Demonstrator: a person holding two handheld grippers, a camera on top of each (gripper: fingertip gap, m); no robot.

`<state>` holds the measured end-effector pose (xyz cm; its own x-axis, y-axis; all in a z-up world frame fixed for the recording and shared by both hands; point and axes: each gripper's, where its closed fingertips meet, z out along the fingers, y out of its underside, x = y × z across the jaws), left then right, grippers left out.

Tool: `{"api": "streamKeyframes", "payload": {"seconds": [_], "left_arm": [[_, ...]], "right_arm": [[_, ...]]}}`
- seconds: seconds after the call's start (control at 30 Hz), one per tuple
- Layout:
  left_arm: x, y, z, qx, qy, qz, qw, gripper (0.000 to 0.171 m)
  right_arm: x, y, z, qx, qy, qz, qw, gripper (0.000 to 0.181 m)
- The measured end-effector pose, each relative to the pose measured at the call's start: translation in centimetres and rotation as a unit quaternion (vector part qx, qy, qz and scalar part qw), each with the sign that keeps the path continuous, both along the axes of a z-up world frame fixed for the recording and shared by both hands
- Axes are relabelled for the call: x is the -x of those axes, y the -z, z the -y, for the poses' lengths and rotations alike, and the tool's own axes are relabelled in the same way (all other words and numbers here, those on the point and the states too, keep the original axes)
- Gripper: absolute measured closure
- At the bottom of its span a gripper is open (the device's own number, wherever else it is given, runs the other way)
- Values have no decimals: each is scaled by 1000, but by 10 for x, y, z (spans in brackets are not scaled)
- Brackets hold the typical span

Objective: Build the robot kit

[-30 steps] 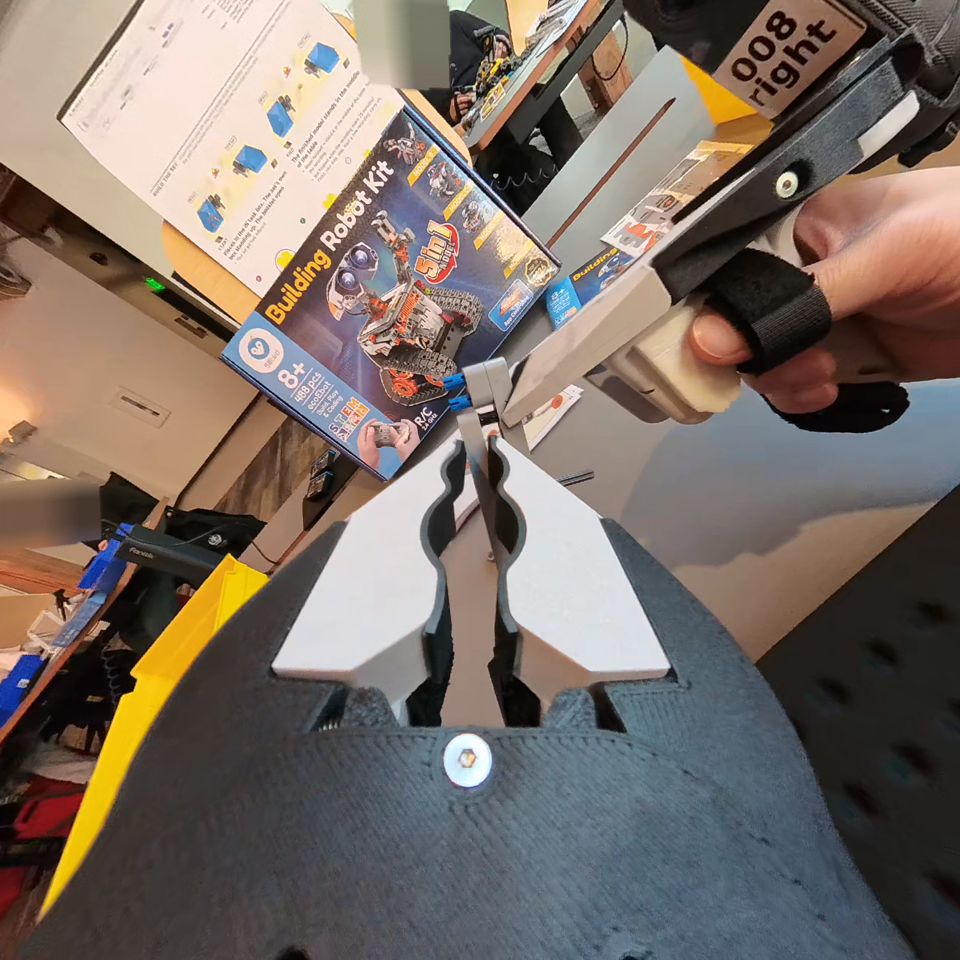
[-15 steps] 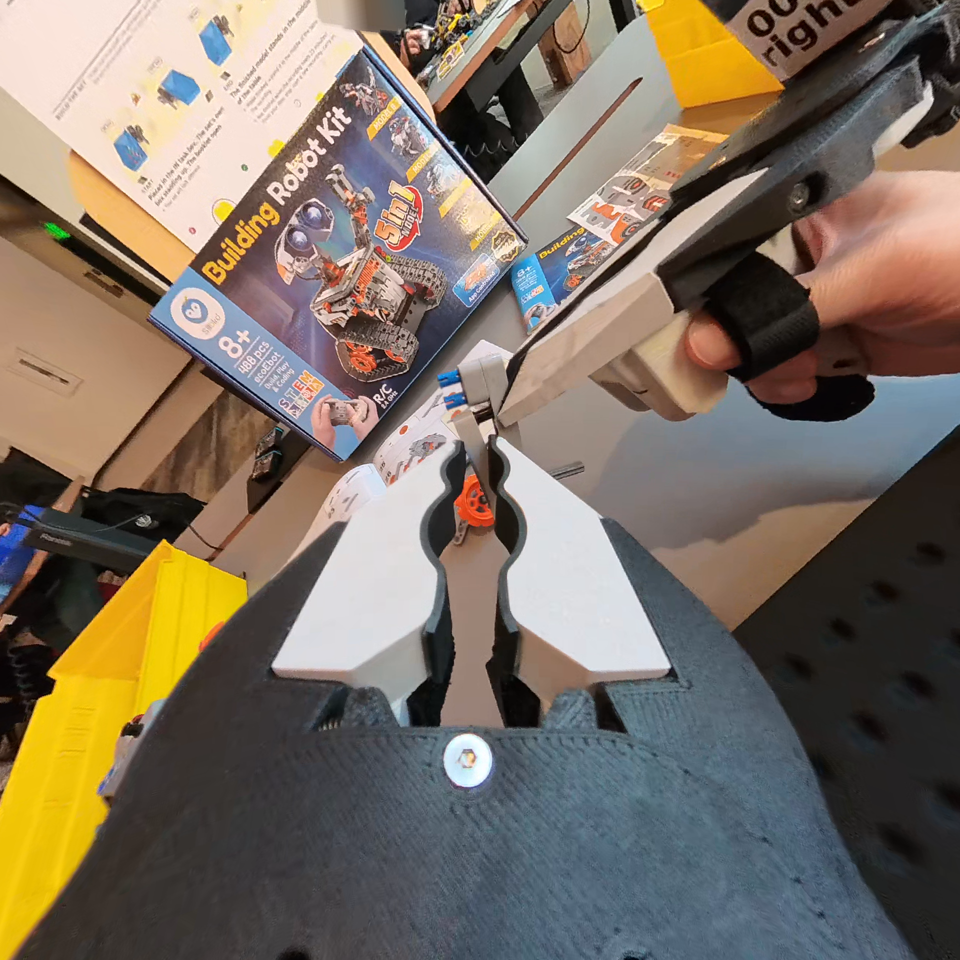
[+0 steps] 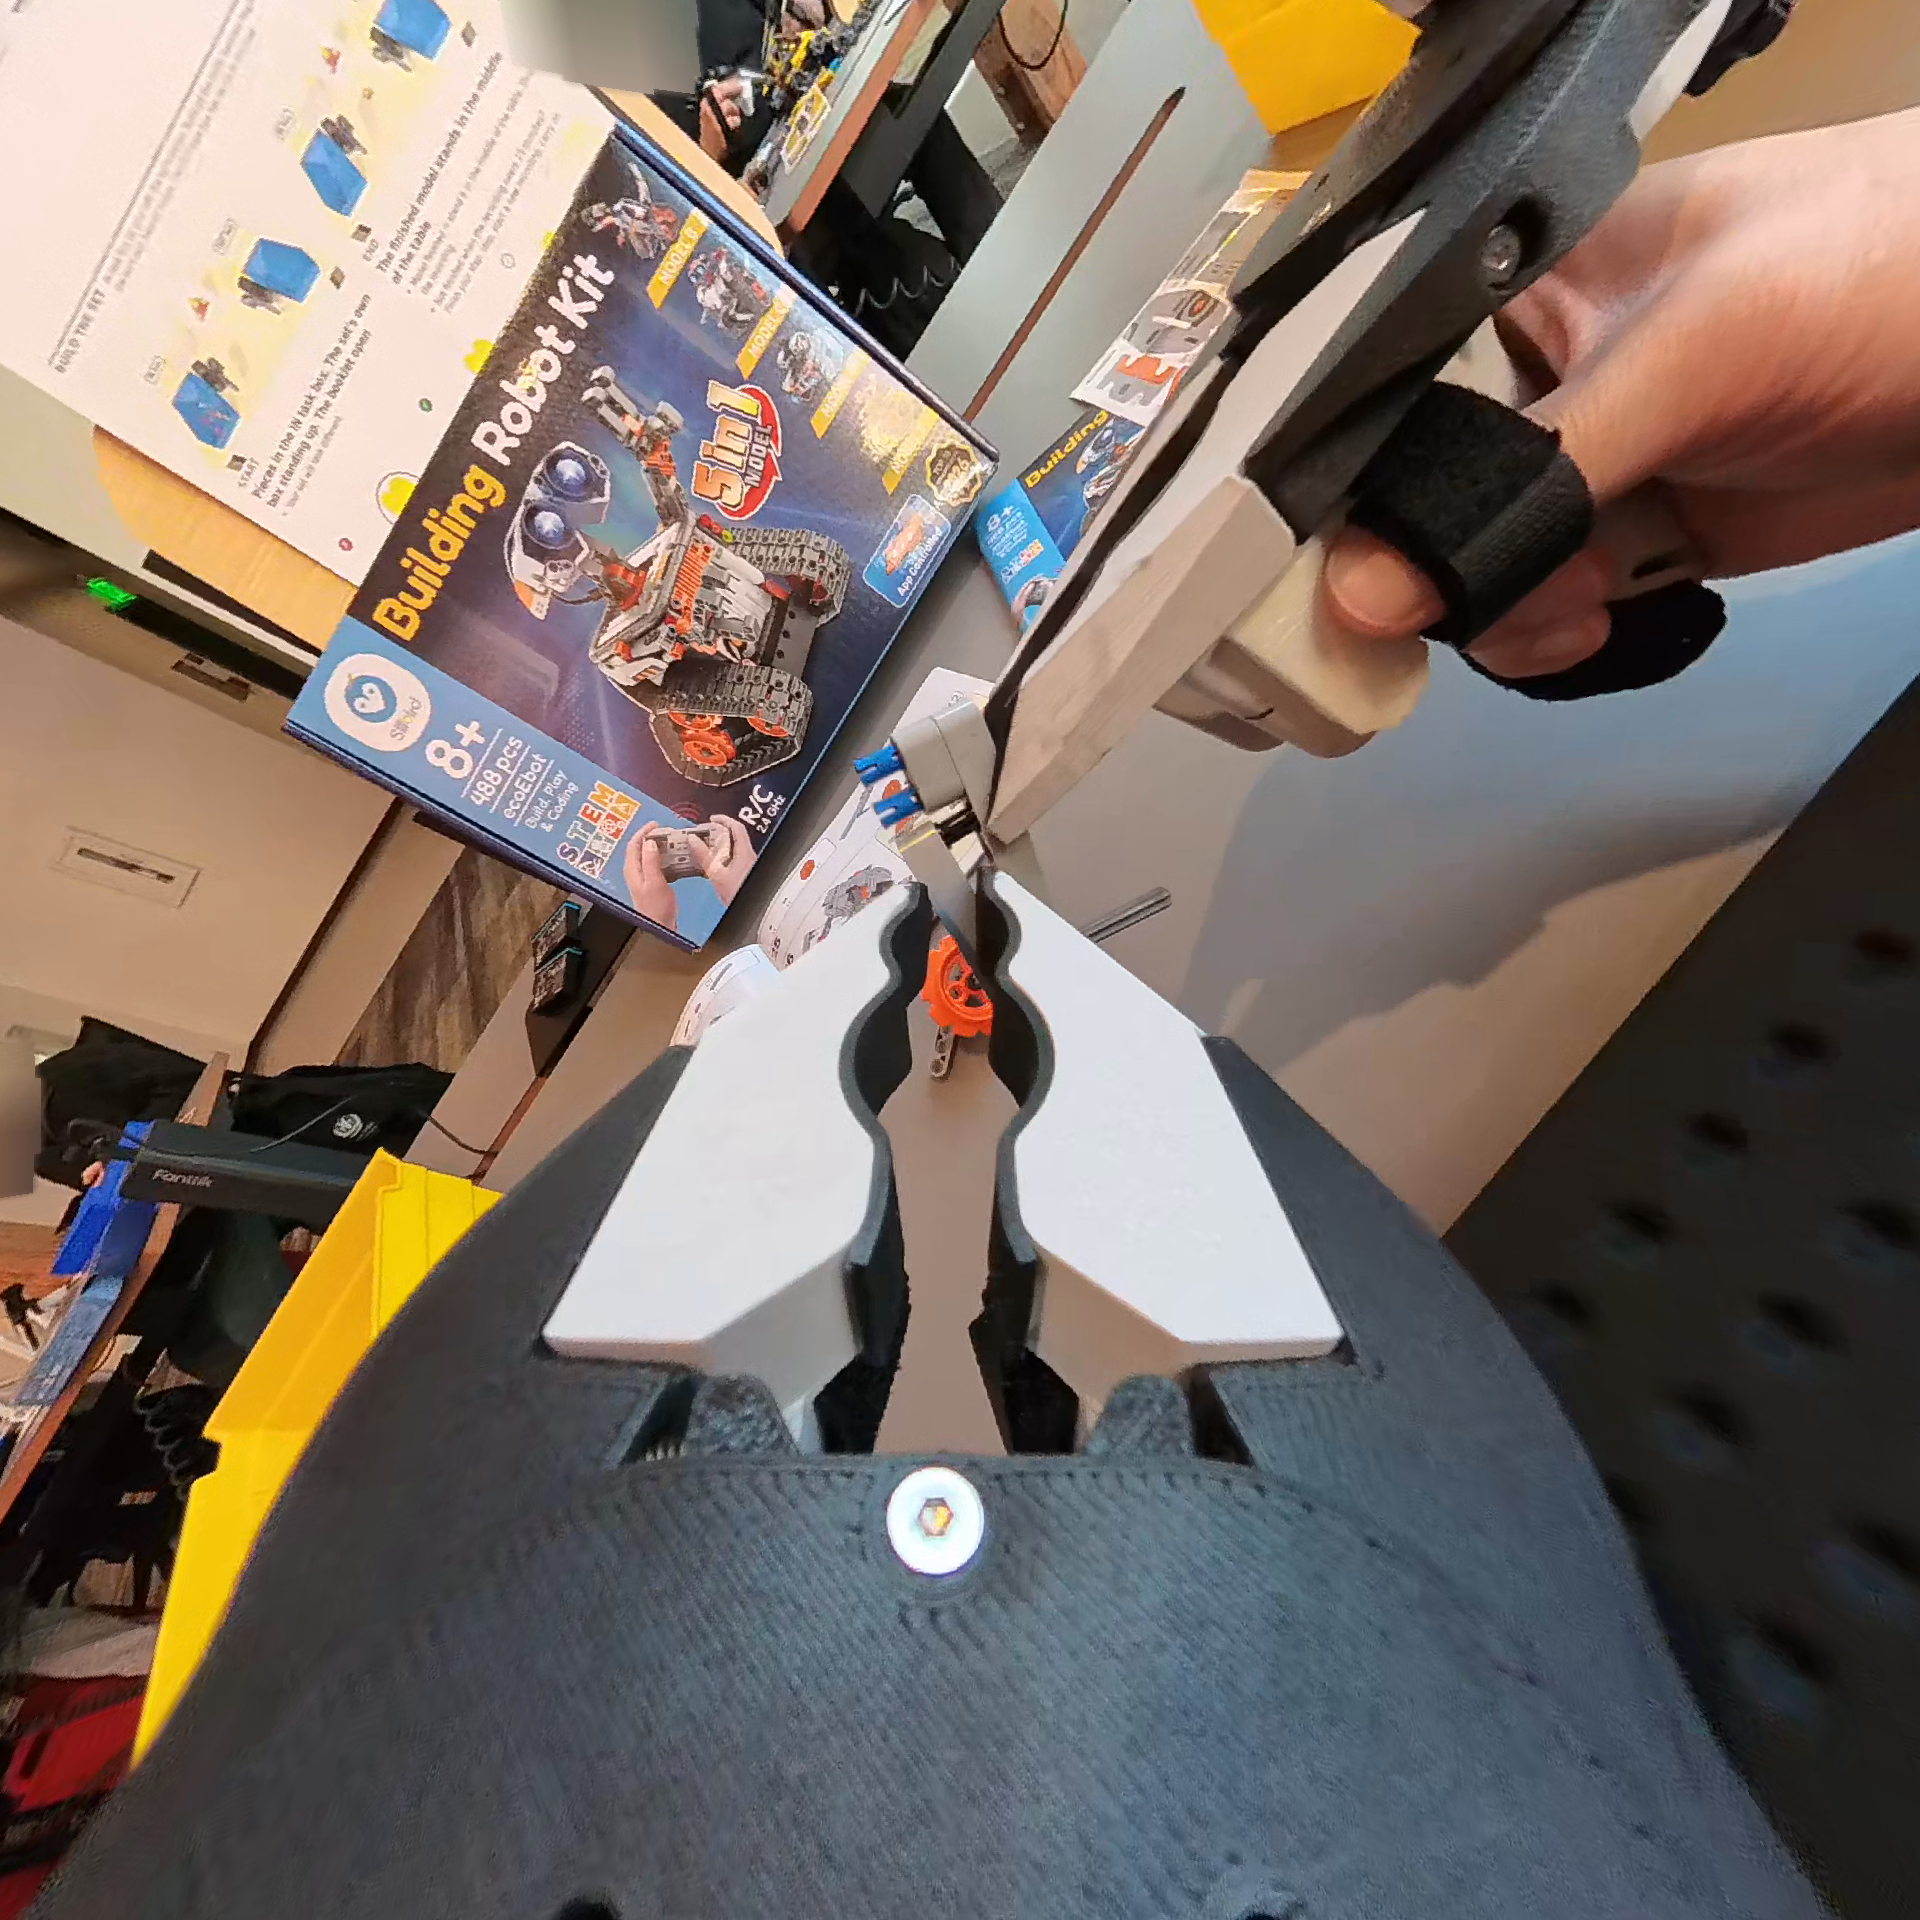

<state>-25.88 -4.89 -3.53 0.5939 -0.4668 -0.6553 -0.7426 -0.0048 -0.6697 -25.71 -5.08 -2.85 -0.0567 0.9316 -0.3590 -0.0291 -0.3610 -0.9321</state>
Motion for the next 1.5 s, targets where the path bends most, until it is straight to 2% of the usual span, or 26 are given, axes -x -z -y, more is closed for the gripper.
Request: {"api": "streamKeyframes", "payload": {"seconds": [0.37,0.57,0.8,1.1,1.27,1.5], "left_arm": [[2,5,3,-11,9,-46,999,164],[1,5,3,-16,3,-43,999,164],[0,0,2,-7,-28,-13,1000,164],[7,6,11,34,-35,-92,995,164],[6,7,12,57,-47,-60,995,164],[2,-1,5,17,-44,-5,999,164]], "right_arm": [[1,7,3,5,-17,23,1000,176],[0,6,2,1,-11,21,1000,176],[0,1,1,-67,22,19,997,175],[6,7,9,-112,18,49,992,175],[6,8,8,-132,27,55,989,175],[2,-1,3,-31,8,1,999,175]]}}
